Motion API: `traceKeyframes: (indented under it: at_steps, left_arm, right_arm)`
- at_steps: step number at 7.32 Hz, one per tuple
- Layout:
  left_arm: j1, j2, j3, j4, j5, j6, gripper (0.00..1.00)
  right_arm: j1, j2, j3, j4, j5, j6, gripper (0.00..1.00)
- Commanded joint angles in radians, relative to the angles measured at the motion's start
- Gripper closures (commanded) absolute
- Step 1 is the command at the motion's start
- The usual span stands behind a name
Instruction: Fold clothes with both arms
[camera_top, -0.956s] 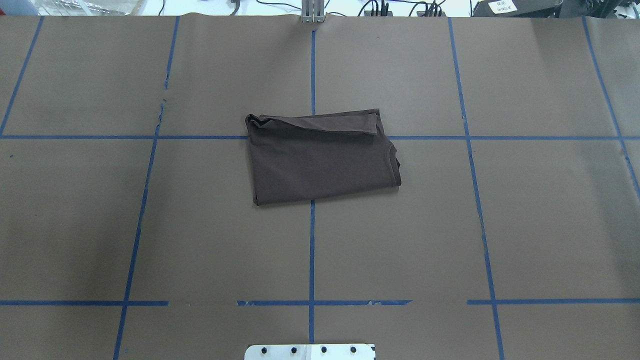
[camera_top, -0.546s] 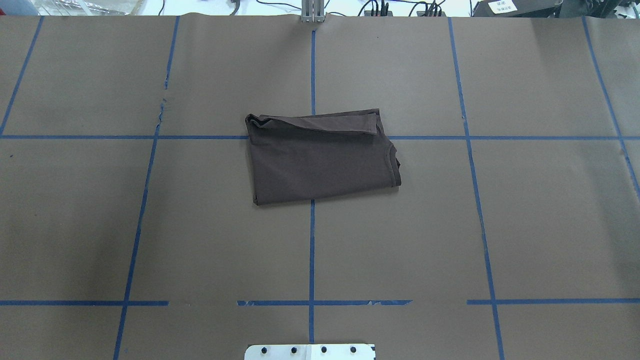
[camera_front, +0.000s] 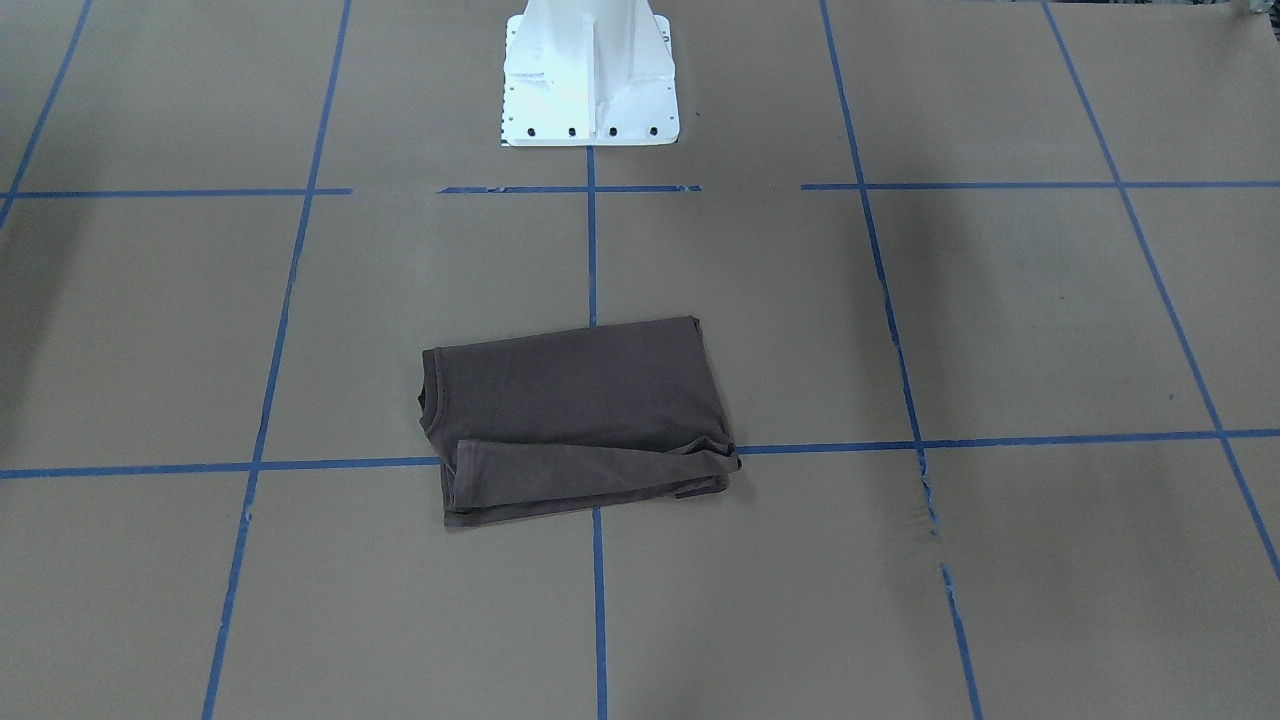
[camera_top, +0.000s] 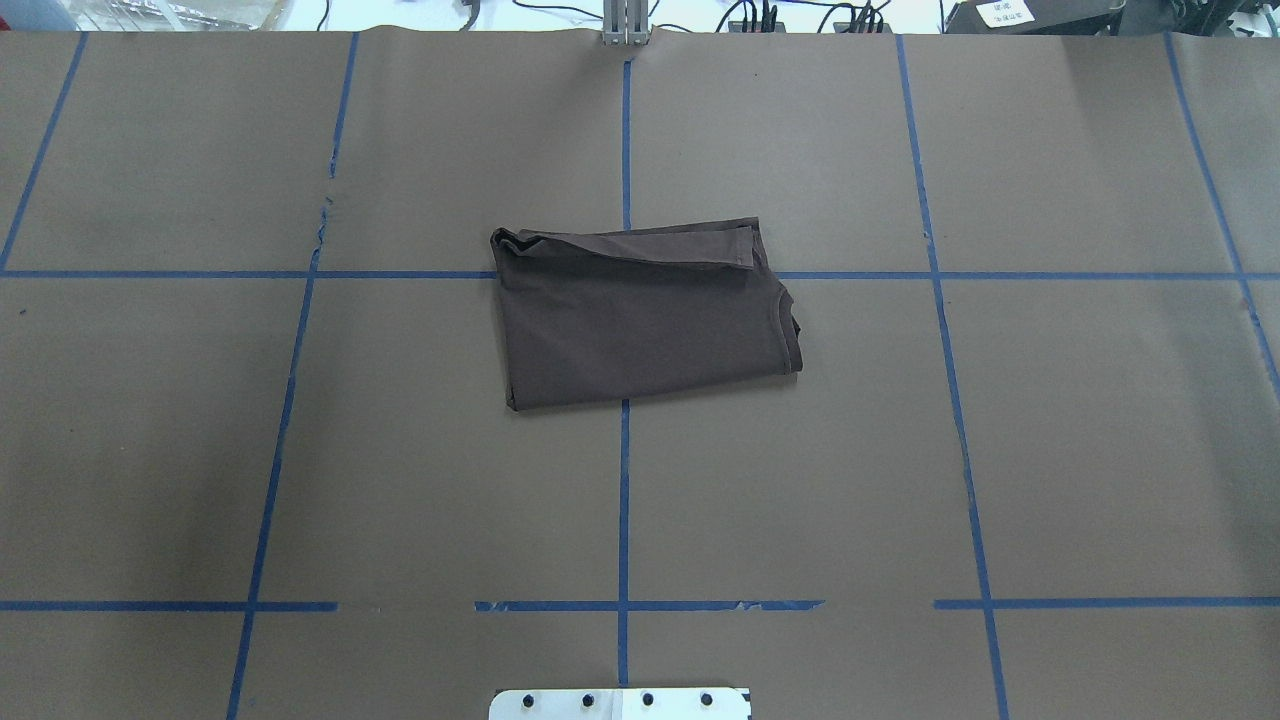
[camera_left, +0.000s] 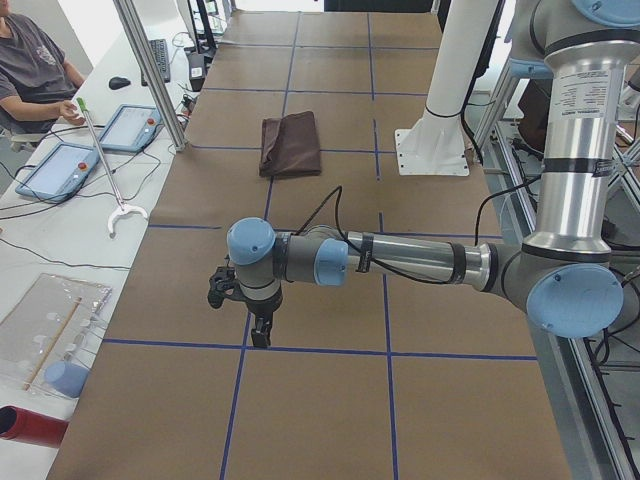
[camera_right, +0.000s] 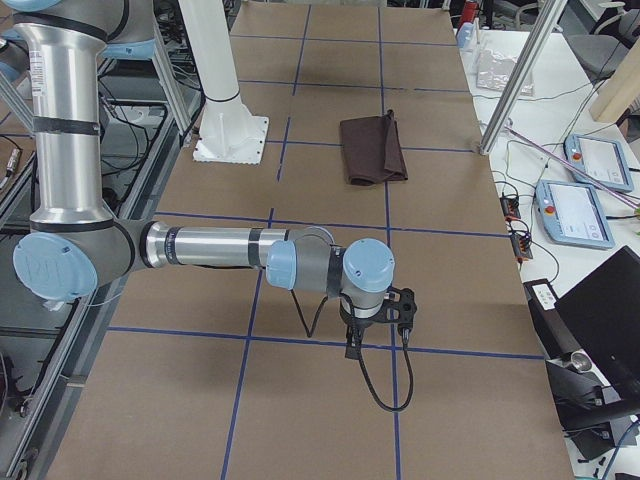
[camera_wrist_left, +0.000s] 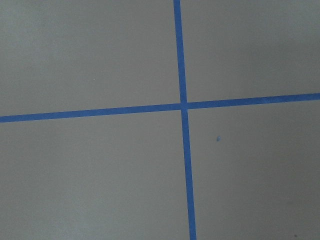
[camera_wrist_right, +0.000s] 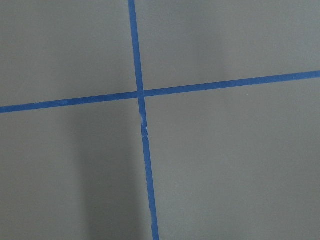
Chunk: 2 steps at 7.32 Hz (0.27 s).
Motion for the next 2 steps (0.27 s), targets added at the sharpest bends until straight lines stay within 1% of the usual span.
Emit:
traceKeyframes:
  at_steps: [1, 2]
  left_arm:
    - [0.0, 0.0, 0.002, -0.002, 0.0, 0.003, 0.0]
    - [0.0, 0.0, 0.001, -0.002, 0.0, 0.004, 0.0]
  right_arm:
    - [-0.001, 0.0, 0.0, 0.0, -0.001, -0.002, 0.0]
    - [-0.001, -0.001, 0.0, 0.0, 0.001, -0.002, 0.0]
